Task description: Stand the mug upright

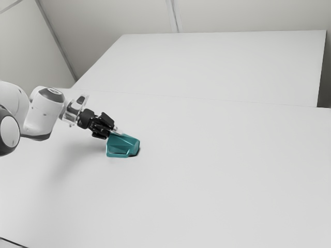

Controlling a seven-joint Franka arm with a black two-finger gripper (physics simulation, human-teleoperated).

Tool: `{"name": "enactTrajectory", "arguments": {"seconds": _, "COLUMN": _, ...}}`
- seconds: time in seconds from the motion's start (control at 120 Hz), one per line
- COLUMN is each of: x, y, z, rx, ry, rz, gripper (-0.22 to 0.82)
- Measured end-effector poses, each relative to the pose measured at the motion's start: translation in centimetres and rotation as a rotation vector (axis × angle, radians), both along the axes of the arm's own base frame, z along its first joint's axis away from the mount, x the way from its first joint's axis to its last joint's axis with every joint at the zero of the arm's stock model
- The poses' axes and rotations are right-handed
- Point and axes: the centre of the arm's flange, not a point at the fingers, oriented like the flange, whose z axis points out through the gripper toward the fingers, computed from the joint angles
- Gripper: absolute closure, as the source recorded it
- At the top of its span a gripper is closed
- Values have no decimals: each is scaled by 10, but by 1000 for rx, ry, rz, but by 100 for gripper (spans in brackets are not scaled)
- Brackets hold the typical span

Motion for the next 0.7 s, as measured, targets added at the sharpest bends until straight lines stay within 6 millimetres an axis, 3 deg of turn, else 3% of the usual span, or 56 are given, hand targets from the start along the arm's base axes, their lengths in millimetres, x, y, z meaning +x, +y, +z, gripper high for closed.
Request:
{"name": "enactTrajectory", "arguments": {"seconds": 0.125, "x": 2, "y": -4, "z": 0, "rx": -14, "ry": -8, "rz": 0, "gripper": 65}}
{"name": "enactTrajectory", "arguments": {"seconds": 0.258, "x": 3, "y": -7, "z": 1, "rx": -25, "ry": -15, "rz": 0, "gripper": 71}}
{"name": "enactTrajectory", "arguments": {"seconds": 0.7, "x": 3, "y": -11, "z": 13, "rx": -28, "ry": -35, "rz": -13, "gripper": 77}}
